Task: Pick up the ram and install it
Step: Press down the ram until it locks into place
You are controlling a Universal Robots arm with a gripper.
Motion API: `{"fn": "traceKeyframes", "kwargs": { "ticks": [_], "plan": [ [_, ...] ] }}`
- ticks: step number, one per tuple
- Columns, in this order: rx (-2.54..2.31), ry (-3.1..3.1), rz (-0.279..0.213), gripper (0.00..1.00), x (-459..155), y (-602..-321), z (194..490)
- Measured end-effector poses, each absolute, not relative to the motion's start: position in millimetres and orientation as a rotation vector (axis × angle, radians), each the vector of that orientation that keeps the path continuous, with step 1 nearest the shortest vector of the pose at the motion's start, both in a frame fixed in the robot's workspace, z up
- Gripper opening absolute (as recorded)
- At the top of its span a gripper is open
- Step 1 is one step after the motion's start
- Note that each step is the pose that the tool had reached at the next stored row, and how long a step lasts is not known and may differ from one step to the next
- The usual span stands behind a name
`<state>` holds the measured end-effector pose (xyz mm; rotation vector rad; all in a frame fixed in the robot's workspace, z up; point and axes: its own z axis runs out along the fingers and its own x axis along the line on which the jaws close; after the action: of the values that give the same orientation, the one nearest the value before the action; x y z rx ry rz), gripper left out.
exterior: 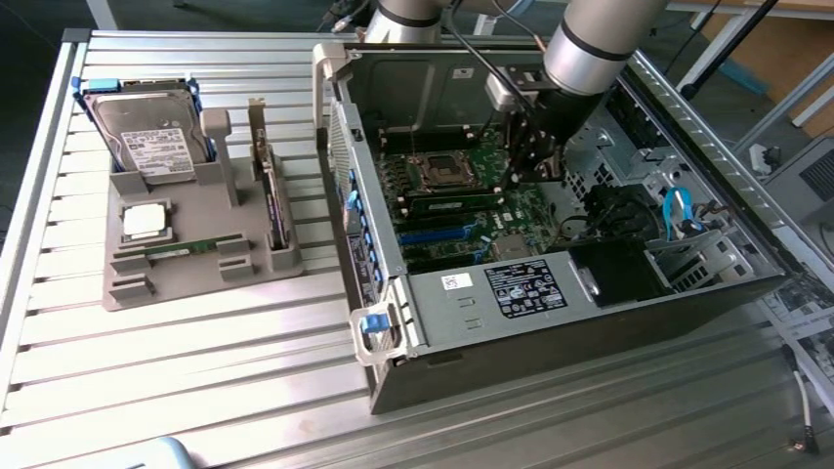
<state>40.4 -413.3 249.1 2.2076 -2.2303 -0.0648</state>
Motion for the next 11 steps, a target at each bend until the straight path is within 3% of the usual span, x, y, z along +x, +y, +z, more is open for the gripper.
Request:
{"fn": "traceKeyframes", "kwargs": {
  "ticks": [11],
  "plan": [
    [2.208,-2.230,-0.065,0.11,40.4,-413.3,256.3]
  ]
}}
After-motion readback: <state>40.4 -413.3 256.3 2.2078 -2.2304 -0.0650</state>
